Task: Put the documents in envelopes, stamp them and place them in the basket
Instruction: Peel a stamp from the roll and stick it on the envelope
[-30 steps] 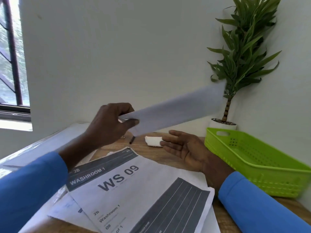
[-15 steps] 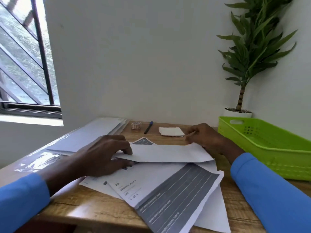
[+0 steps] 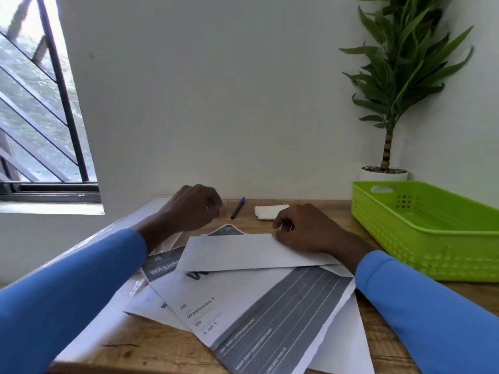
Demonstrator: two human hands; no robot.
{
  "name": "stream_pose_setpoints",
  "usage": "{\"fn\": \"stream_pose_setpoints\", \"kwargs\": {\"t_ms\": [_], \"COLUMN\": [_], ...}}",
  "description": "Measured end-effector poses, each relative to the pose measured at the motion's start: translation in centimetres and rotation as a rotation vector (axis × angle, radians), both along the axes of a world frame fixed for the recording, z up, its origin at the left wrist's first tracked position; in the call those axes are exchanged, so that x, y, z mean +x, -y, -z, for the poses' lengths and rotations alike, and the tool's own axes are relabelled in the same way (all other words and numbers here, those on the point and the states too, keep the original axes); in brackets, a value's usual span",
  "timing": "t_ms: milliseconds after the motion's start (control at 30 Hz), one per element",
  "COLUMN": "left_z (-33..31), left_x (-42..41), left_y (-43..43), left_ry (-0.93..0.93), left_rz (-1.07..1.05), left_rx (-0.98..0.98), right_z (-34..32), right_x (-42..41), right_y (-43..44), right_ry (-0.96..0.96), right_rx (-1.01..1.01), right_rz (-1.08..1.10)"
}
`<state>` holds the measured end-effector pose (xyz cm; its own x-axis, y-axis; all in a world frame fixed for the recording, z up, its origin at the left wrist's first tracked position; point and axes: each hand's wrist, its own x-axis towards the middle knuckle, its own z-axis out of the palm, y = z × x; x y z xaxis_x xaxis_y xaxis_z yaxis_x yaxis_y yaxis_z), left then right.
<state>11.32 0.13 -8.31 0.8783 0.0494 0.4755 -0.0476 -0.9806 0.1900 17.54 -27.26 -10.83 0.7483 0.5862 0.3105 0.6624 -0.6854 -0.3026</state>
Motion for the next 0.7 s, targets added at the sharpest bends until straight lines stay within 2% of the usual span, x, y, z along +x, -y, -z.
{"fn": "stream_pose_setpoints", "kwargs": {"t_ms": [167, 433, 567, 700], "left_z": [0.4, 3.6, 2.6, 0.1], "left_x": [6.4, 10.3, 9.4, 5.6], "left_y": [-1.4, -1.9, -0.7, 2.6], "left_ry": [-0.034, -0.078, 0.020, 0.032], "left_rz": [-0.171, -0.222, -0.136, 0.126], "left_rx": [0.021, -0.069, -0.180, -0.331], "right_z": [0.4, 0.8, 1.0, 1.0], "right_x": [0.5, 1.1, 1.2, 1.4], "right_y": [-0.3, -0.8, -0.8, -0.6], "right_ry": [0.052, 0.063, 0.035, -0.035], "right_rx": [0.043, 0.045, 0.119, 0.436], "right_rz": [-0.047, -0.092, -0.089, -0.034]}}
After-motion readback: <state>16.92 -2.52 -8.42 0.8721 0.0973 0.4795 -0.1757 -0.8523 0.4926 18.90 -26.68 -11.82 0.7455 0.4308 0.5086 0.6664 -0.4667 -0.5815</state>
